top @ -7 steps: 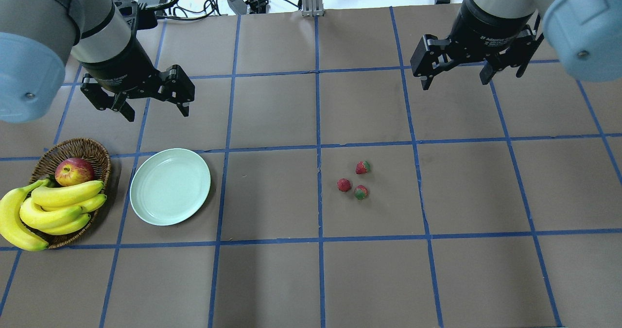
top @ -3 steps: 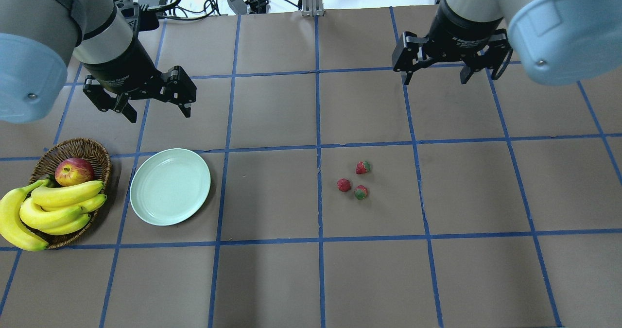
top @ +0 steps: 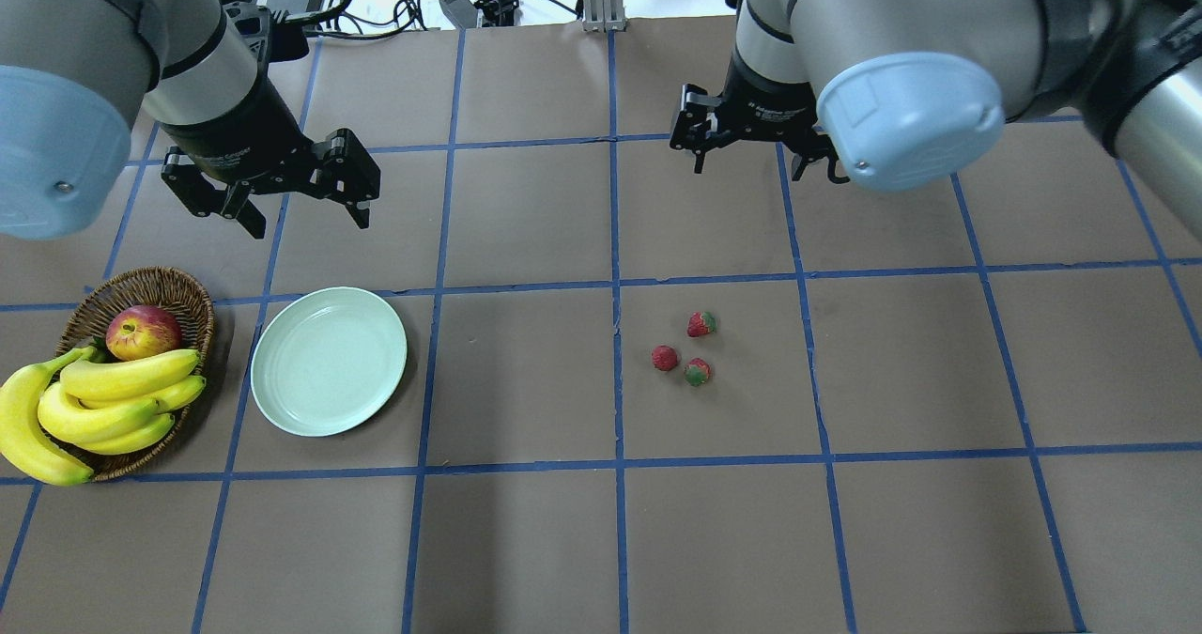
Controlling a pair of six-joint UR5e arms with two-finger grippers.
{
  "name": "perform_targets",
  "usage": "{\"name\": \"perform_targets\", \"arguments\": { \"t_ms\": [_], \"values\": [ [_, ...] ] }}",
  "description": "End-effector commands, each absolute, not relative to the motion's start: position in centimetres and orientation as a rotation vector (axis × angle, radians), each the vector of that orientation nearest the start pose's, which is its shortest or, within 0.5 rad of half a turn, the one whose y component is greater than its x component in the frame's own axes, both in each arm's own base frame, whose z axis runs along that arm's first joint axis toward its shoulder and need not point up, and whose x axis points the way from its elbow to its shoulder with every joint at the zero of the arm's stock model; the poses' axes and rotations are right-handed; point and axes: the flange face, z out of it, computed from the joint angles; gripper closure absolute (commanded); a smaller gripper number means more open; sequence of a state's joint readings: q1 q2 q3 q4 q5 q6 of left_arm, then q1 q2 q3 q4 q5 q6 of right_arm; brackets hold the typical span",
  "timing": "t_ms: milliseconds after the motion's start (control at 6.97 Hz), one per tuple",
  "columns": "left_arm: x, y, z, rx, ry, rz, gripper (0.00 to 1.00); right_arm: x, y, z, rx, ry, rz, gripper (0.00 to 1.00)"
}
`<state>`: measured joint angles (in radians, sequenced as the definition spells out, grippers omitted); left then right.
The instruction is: Collect all strawberries into plate
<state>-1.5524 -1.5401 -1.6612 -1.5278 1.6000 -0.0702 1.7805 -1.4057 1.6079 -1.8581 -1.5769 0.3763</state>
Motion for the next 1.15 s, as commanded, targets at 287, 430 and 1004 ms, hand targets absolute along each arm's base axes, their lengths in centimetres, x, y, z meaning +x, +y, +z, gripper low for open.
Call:
{"name": "perform_targets", "arguments": {
  "t_ms": [287,430,1004],
  "values": [
    [-12.2,-47.9,46.3,-0.136,3.109,0.025,0.00,30.1,-50.5,28.3,0.388,3.087,0.003,0.00],
    [-12.1,-47.9,46.3,-0.136,3.107,0.025,0.00,30.9,-49.3,26.3,0.358,3.079,-0.009,0.00],
    [-12.1,-47.8,46.2,-0.135,3.104,0.030,0.00,31.0,-48.1,19.8,0.350,3.103,0.076,0.00]
  ]
}}
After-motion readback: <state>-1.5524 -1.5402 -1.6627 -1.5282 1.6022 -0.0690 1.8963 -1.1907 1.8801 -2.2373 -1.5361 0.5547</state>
